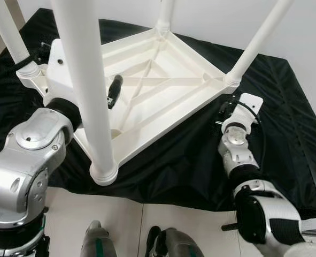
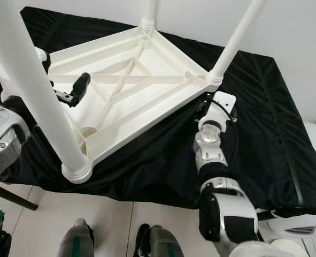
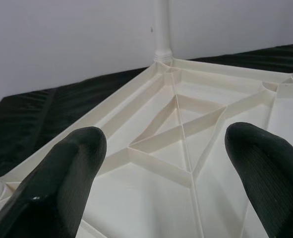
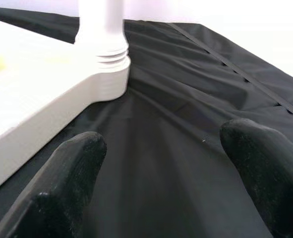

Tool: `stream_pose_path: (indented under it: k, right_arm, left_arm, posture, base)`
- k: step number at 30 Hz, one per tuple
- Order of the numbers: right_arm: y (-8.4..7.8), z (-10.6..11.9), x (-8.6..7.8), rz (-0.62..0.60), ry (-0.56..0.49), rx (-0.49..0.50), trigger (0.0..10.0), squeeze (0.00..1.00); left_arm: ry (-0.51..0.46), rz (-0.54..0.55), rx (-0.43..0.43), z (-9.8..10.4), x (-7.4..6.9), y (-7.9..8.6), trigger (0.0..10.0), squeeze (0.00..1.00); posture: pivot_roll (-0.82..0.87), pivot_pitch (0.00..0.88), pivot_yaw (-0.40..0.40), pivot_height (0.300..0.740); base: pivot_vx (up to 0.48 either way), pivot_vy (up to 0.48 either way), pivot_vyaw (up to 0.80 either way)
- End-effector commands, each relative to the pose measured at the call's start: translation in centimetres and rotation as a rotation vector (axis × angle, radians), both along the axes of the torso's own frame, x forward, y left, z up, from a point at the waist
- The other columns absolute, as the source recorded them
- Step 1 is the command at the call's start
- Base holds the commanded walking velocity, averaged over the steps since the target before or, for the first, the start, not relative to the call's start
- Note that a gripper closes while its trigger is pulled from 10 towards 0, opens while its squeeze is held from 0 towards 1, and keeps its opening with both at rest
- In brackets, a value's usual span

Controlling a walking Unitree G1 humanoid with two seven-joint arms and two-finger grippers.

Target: Building children table

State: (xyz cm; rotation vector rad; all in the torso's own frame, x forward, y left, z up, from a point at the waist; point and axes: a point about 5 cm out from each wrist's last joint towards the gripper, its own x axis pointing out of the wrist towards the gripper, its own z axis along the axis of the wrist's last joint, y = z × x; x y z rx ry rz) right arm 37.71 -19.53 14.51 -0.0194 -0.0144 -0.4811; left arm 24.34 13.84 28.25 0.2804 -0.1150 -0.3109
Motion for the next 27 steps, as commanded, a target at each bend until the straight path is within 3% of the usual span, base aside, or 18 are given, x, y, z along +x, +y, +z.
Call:
stream_pose_path:
  k: [1,18,27]
  right_arm:
    - [-0.5,-0.2,0.0,-0.013,0.009,0.007,10.0,0.0]
    - [-1.1,1.1,1.2,-0.024,0.012,0.025,10.0,0.0]
    - [0.0,2.4,2.1,0.048,0.009,0.042,10.0,0.0]
  left_arm:
    - [-0.006,-0.06,0.02,0.1,-0.7,-0.9,10.0,0.0]
    - [0.008,-0.079,0.058,0.6,-0.9,-1.0,10.0,0.0]
    - [0.009,-0.084,0.054,0.9,-1.5,-1.1,10.0,0.0]
  posture:
    - [0.21,0.208,-0.121,0.74]
    - [0.23,0.259,-0.118,0.74]
    - [0.26,0.271,-0.128,0.74]
  base:
    - [0.0,0.0,0.0]
    - [0.0,0.0,0.0]
    - [0.0,0.0,0.0]
